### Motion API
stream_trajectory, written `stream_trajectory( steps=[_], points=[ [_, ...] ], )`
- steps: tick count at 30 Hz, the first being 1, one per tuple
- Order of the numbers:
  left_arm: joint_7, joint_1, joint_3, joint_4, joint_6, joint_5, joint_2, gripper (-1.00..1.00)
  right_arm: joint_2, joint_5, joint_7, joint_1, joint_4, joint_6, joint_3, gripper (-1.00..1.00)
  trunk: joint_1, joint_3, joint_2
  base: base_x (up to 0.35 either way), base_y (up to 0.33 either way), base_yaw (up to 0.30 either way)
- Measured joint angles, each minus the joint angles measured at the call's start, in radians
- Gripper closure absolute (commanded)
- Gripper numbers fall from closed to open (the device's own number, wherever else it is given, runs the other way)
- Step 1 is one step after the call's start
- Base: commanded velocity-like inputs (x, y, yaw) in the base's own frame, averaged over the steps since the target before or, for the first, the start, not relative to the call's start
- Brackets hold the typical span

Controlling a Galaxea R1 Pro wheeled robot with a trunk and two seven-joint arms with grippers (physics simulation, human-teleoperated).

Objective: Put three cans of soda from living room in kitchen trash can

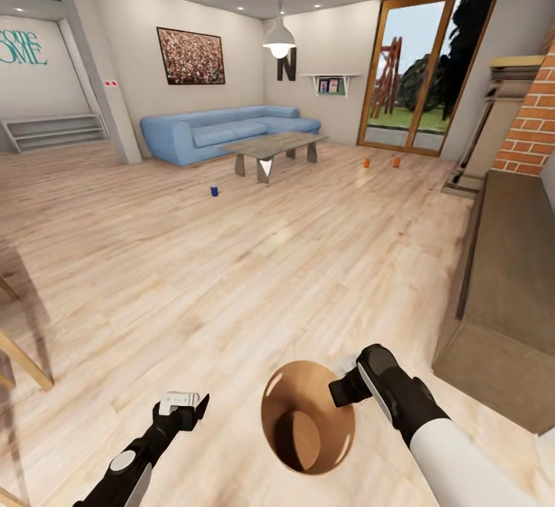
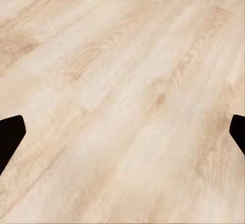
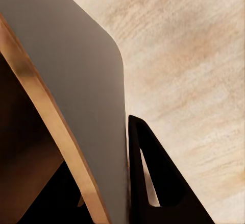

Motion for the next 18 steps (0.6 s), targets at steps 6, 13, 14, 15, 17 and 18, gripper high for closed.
stream_trajectory(
  steps=[6, 13, 14, 15, 17, 18],
  points=[
    [0.000, 0.000, 0.000, 0.000, 0.000, 0.000, 0.000, -1.00, 0.000, 0.000, 0.000, 0.000, 0.000, 0.000, 0.000, 1.00, 0.000, 0.000, 0.000, 0.260, 0.190, 0.000],
    [0.000, 0.000, 0.000, -0.001, 0.000, 0.000, 0.000, -1.00, 0.000, 0.000, 0.000, 0.000, 0.000, 0.000, 0.000, 1.00, 0.000, 0.000, 0.000, 0.261, 0.187, 0.000],
    [0.000, 0.000, 0.000, -0.001, -0.001, 0.000, 0.000, -1.00, 0.000, 0.000, 0.000, 0.000, 0.000, 0.000, 0.000, 1.00, 0.000, 0.000, 0.000, 0.261, 0.186, 0.000],
    [0.000, 0.000, 0.000, -0.001, -0.001, 0.000, 0.000, -1.00, 0.000, 0.000, 0.000, 0.000, 0.000, 0.000, 0.000, 1.00, 0.000, 0.000, 0.000, 0.261, 0.186, 0.000],
    [0.000, 0.000, 0.000, -0.001, -0.001, 0.000, 0.000, -1.00, 0.000, 0.000, 0.000, -0.001, 0.000, 0.000, 0.000, 1.00, 0.000, 0.000, 0.000, 0.261, 0.186, 0.000],
    [0.000, 0.000, 0.000, -0.001, -0.001, 0.000, 0.000, -1.00, 0.000, 0.000, 0.000, -0.001, 0.000, 0.000, 0.000, 1.00, 0.000, 0.000, 0.000, 0.261, 0.186, 0.000]
  ],
)
